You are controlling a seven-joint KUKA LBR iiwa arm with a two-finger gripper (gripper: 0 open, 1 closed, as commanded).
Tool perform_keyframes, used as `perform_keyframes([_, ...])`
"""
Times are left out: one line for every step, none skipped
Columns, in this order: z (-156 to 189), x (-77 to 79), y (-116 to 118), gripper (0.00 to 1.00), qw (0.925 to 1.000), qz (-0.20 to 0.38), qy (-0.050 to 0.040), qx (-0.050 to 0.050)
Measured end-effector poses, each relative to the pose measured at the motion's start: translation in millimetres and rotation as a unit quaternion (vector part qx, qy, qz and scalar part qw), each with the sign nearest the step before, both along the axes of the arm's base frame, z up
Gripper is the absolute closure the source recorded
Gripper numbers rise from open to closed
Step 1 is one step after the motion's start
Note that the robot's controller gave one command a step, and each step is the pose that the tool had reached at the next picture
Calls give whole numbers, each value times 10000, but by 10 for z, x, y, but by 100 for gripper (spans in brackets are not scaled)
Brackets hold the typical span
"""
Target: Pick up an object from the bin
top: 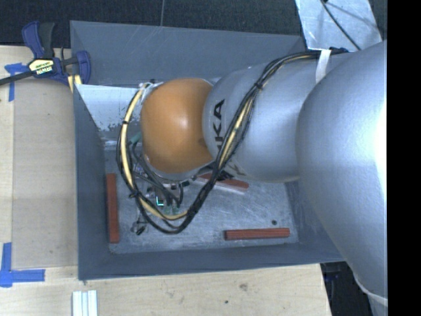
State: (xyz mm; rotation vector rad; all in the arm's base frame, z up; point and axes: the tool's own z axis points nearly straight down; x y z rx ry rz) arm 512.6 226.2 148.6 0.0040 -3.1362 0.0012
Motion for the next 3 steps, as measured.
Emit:
perform_keyframes([-800,244,-736,0,9987,504,-8,-17])
perform_keyframes([-754,250,-682,100,9986,519,-38,12])
perform_keyframes([653,377,-1051,100,9990,433,-87,9])
